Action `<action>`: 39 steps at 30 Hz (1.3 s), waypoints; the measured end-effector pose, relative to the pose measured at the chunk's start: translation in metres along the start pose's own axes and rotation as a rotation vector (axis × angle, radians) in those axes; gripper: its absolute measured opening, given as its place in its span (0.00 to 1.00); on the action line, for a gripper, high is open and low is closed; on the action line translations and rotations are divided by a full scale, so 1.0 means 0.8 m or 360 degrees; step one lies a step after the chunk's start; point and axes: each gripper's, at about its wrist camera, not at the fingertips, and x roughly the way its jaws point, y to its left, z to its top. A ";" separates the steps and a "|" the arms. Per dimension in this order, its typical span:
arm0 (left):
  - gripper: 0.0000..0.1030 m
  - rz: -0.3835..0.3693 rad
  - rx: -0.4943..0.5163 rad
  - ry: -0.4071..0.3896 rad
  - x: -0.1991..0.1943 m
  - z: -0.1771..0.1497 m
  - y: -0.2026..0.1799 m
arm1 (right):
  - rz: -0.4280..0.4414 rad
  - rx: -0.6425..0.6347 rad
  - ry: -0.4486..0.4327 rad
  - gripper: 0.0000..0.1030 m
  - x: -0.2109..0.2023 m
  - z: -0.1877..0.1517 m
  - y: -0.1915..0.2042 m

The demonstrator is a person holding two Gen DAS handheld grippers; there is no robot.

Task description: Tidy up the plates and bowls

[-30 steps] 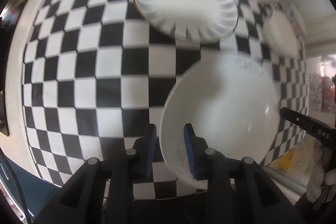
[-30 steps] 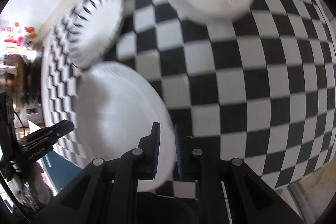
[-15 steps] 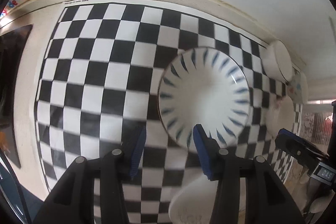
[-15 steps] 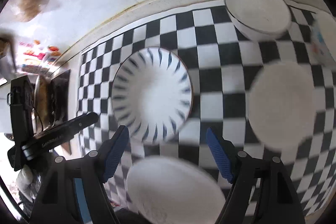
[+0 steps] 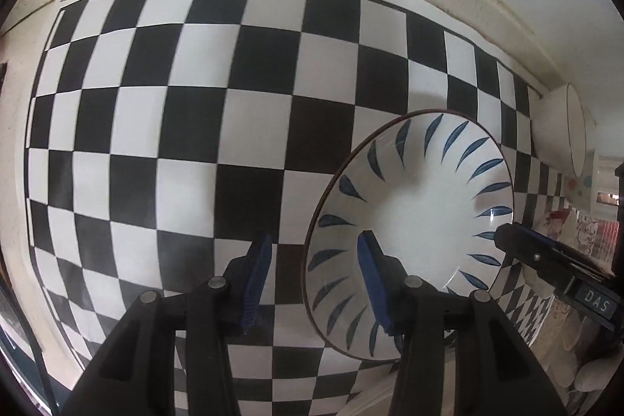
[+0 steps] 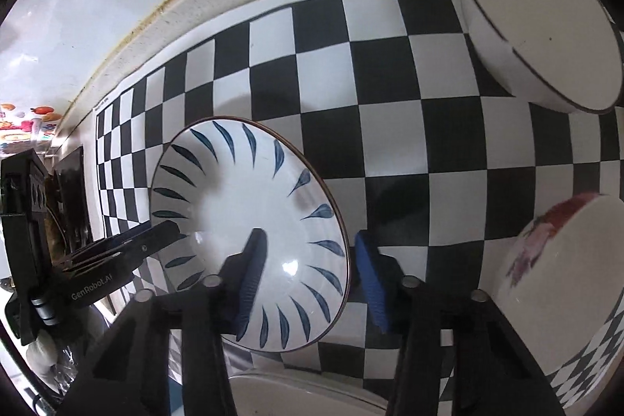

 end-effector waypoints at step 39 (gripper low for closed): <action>0.20 -0.0021 0.0111 -0.0277 -0.095 -0.071 -0.048 | 0.0161 0.0013 -0.0199 0.08 -0.086 -0.073 -0.033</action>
